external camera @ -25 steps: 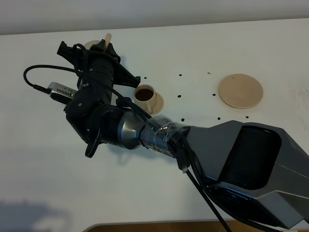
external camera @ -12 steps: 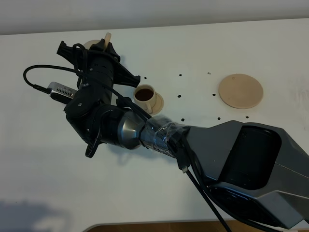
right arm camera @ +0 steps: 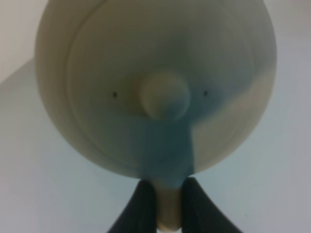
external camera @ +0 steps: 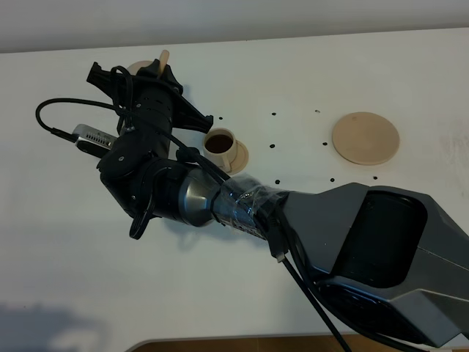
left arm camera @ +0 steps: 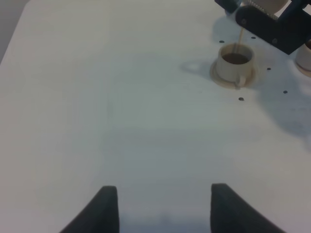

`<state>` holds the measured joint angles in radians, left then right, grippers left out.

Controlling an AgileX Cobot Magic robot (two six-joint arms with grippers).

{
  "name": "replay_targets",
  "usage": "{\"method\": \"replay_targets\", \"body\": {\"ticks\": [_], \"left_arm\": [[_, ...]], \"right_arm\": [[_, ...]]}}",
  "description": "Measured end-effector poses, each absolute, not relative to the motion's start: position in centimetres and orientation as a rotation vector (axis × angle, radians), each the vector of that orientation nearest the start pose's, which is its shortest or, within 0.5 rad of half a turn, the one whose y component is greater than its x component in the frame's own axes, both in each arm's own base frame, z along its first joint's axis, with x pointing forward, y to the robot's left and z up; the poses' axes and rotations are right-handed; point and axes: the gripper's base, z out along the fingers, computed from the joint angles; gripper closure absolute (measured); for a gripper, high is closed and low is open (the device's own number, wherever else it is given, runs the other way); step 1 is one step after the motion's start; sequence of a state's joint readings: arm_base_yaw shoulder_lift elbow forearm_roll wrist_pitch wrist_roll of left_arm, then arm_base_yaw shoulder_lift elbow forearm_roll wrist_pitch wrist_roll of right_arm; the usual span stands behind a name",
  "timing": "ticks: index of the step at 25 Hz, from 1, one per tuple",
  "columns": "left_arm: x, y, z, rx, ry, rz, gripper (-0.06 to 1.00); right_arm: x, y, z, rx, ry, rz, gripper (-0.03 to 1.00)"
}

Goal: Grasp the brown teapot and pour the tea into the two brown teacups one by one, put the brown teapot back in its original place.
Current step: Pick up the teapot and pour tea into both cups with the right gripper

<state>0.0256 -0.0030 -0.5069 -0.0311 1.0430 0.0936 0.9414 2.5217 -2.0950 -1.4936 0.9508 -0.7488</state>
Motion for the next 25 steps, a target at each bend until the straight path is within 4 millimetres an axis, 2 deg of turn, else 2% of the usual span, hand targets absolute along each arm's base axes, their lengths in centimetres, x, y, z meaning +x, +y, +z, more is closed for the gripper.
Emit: {"method": "replay_targets", "body": {"ticks": [12,17,25], "left_arm": [[-0.5,-0.3,28.1,0.07,2.015,0.039,0.48],[-0.5,-0.3,28.1,0.07,2.015,0.039,0.48],[-0.5,-0.3,28.1,0.07,2.015,0.039,0.48]], "right_arm": [[37.6,38.7,16.2,-2.078,1.04,-1.551,0.85],[37.4,38.6,15.8,-1.979,1.222,-1.458,0.85],[36.4,37.6,17.9,-1.894,1.488,-1.321,0.85]]}}
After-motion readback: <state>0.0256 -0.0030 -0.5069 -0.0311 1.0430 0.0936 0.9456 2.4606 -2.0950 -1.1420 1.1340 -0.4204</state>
